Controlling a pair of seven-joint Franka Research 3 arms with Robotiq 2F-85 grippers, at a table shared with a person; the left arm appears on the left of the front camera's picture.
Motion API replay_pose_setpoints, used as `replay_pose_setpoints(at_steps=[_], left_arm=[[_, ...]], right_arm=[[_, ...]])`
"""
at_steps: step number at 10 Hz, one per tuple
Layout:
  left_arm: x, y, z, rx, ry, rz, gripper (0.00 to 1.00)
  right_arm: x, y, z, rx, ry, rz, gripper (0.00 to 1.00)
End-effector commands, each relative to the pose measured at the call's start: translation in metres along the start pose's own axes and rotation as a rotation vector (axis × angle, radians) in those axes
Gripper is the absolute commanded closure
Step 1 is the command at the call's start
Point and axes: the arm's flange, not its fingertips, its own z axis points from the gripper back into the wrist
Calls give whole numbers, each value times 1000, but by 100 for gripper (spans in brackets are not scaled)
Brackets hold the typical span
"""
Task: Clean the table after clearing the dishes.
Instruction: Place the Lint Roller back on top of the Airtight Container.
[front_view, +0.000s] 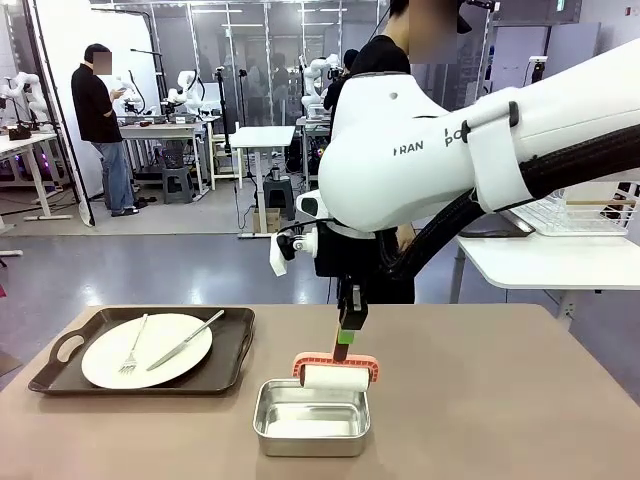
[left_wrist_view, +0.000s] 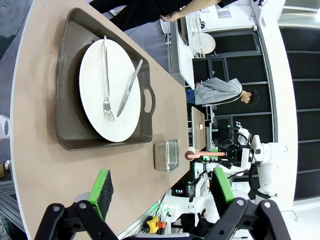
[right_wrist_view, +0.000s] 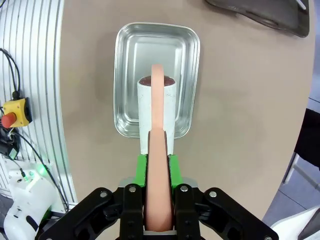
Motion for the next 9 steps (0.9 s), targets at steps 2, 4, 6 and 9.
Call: replay_pose_setpoints(at_steps=[2,4,6,9], left_arm=[[-1,0,3,1,-5,-2,0],[-1,0,3,1,-5,-2,0],[-1,0,3,1,-5,-2,0],[-1,0,3,1,-5,-2,0]], right_arm=[[-2,5,5,15,-13,16,79],[4,-10,-3,19,10,31,79],[22,-29,-16,48,18,-23,79],[37,-40,-37,95,18,-75,79]])
